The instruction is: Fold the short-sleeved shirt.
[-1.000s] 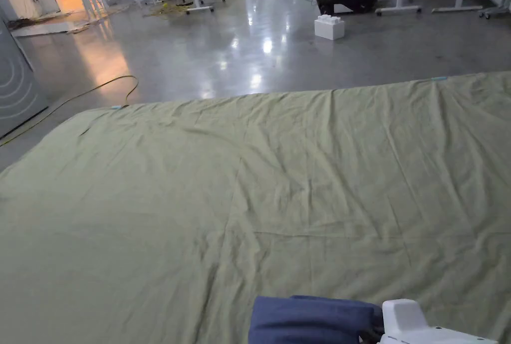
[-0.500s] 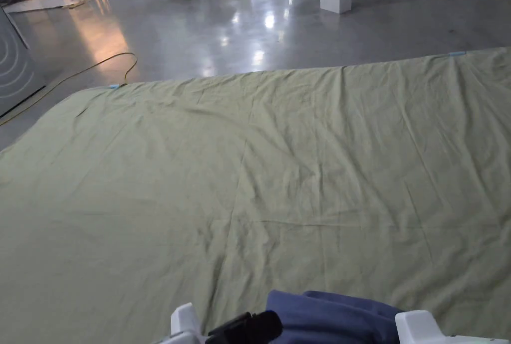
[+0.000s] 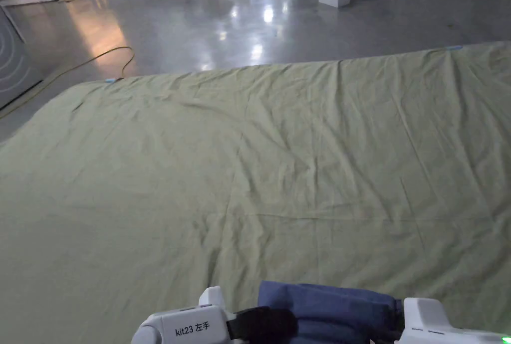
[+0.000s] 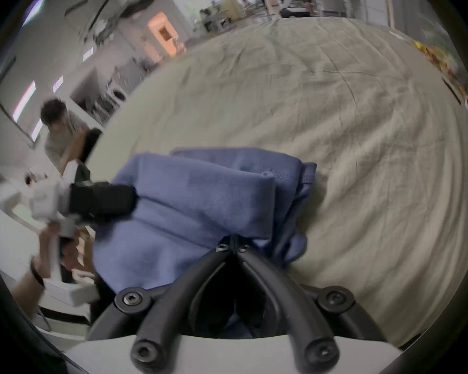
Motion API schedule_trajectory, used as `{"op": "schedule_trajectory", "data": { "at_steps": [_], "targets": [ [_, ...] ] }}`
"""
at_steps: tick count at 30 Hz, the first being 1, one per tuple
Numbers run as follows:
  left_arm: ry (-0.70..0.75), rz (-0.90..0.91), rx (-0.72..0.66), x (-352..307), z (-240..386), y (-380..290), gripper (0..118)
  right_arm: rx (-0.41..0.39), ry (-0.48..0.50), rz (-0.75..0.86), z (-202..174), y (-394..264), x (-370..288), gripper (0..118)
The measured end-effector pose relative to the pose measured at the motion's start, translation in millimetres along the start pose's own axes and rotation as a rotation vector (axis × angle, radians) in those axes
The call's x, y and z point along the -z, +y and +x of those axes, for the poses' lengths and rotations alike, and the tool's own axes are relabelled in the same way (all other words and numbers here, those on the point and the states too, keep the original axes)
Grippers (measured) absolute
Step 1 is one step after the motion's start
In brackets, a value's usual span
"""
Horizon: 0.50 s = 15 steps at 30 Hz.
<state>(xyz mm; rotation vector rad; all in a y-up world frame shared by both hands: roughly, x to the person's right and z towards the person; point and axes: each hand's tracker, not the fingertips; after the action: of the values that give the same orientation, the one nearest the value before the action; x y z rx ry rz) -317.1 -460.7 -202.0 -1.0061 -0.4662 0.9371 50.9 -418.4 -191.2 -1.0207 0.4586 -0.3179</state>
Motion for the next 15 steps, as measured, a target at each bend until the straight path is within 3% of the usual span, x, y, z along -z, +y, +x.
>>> {"op": "schedule_trajectory", "data": {
  "at_steps": [2, 4, 6, 8, 11, 15],
  "targets": [
    [-0.076, 0.060, -0.017, -17.8, 3.7, -0.4, 31, 0.030, 0.118, 0.078, -5.1, -3.7, -19.2, 0],
    [-0.131, 0.093, -0.079, -40.3, 5.8, 4.5, 31, 0.043, 0.157, 0.100, -12.1, -6.6, -35.2, 0],
    [-0.102, 0.147, -0.026, -80.1, 11.0, 15.6, 31, -0.036, 0.157, 0.136, -23.3, -9.9, -55.2, 0],
    [-0.014, 0.201, 0.018, -126.0, 5.0, 30.5, 31, -0.078, 0.154, 0.153, -27.1, -17.0, -69.3, 0],
    [0.117, 0.229, -0.002, -190.8, -16.1, 57.2, 31, -0.014, 0.248, 0.210, -24.6, -32.2, -80.9, 0],
    [0.334, 0.284, 0.016, -264.1, -46.4, 93.0, 31, 0.022, 0.256, 0.205, -25.7, -47.5, -75.8, 0]
  ]
}}
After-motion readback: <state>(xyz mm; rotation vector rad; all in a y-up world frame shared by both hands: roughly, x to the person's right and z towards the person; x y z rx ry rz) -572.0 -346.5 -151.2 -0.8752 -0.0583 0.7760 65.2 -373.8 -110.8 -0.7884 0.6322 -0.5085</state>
